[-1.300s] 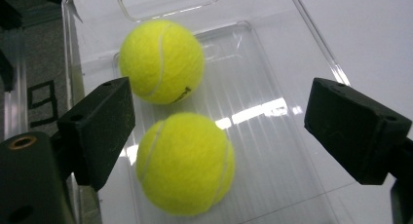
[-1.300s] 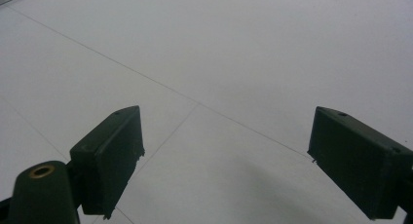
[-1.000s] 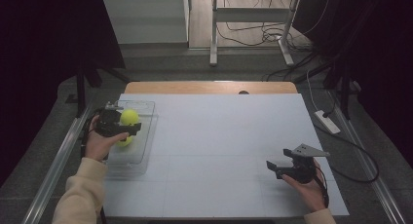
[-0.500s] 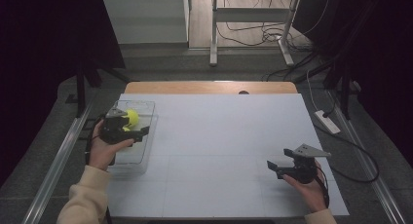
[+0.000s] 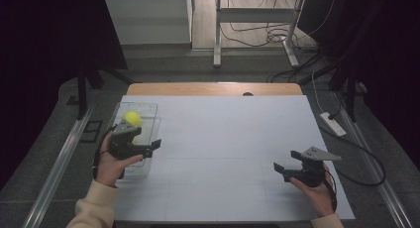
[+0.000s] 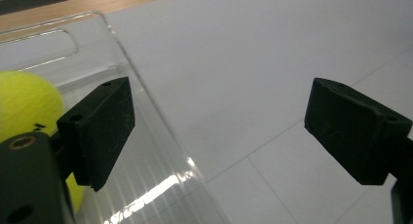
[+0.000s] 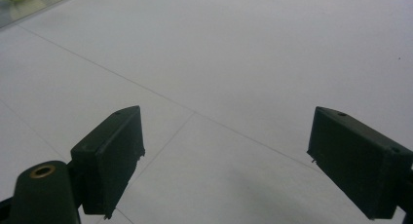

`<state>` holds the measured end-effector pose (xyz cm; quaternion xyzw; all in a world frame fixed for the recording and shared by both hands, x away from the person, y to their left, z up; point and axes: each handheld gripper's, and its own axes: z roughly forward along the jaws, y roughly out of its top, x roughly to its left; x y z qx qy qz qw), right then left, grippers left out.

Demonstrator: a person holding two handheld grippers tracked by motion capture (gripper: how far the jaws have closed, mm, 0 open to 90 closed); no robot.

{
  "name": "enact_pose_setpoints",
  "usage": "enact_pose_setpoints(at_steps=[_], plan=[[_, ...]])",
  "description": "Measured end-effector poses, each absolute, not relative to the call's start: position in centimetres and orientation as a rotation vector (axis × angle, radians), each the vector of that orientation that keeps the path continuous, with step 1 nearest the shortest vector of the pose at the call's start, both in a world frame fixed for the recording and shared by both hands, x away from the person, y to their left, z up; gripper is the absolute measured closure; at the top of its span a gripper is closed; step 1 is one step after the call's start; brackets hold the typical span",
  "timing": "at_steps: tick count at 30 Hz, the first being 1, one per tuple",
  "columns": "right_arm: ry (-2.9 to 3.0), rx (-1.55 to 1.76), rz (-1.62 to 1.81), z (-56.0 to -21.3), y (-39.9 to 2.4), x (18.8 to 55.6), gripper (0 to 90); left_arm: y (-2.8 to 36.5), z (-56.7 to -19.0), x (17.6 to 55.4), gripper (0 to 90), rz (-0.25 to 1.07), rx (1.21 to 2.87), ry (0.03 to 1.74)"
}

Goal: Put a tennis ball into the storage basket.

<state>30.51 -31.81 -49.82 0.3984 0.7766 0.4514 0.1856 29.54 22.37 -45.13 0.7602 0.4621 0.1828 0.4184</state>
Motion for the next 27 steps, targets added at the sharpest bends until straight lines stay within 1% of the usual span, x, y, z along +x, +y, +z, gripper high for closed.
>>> enact_pose_setpoints(at_steps=[14,27], plan=[[2.162,1.124,1.31,-49.2,-32.5,30.3,13.0,20.1,-47.1,26.7,11.8,0.406,1.915,1.052],[2.166,1.108,1.319,-49.1,-32.4,30.1,13.0,19.9,-47.9,26.4,11.6,0.411,1.903,1.038]])
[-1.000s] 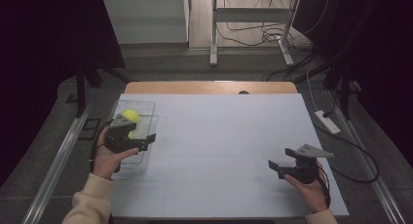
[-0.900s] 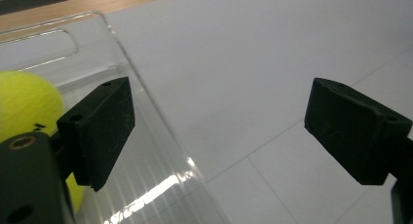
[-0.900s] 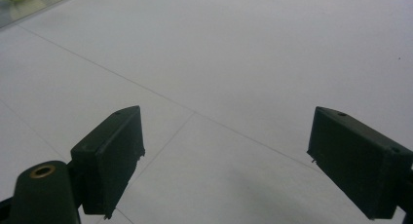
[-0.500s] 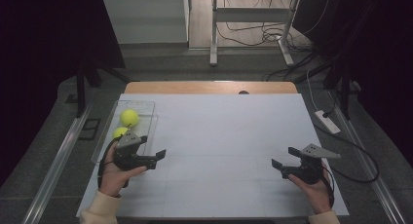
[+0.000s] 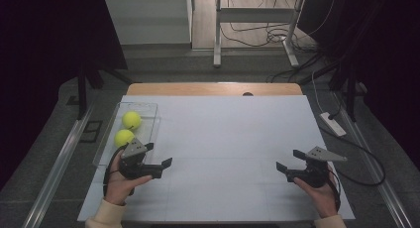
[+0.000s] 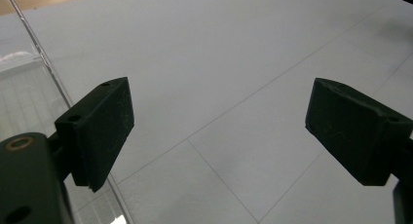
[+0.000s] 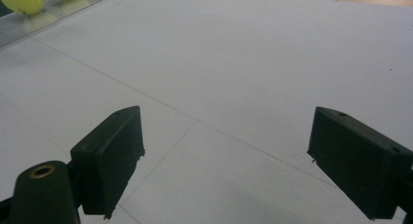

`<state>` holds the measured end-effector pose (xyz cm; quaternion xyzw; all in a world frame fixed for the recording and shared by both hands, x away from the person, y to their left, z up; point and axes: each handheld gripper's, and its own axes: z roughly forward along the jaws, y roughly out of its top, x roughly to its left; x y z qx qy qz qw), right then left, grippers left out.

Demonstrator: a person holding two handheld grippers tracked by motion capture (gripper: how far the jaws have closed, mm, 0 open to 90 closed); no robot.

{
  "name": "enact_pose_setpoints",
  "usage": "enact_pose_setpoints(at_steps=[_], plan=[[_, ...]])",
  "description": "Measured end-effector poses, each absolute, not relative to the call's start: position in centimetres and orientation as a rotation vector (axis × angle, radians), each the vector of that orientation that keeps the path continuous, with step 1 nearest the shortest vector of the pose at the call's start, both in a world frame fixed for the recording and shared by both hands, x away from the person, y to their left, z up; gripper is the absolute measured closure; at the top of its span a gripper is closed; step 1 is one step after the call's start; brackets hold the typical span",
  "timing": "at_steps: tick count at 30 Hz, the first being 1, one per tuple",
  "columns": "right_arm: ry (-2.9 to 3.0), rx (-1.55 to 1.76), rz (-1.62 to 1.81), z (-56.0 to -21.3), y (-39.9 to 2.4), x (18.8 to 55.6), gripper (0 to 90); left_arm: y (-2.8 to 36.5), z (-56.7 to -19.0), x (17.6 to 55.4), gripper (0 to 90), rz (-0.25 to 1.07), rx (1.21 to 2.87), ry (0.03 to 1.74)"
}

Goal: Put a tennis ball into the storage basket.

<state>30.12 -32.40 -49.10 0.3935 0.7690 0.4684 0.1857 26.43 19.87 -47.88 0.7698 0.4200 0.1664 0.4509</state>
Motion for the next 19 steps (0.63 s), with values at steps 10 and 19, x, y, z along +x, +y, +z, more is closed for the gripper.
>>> enact_pose_setpoints(at_steps=[10,19], plan=[[2.172,1.112,1.323,-49.13,-32.33,30.11,13.0,19.4,-48.09,26.9,11.6,0.41,1.919,1.025],[2.166,1.122,1.329,-49.19,-32.54,30.29,12.9,19.69,-48.1,27.13,11.5,0.399,1.905,1.04]])
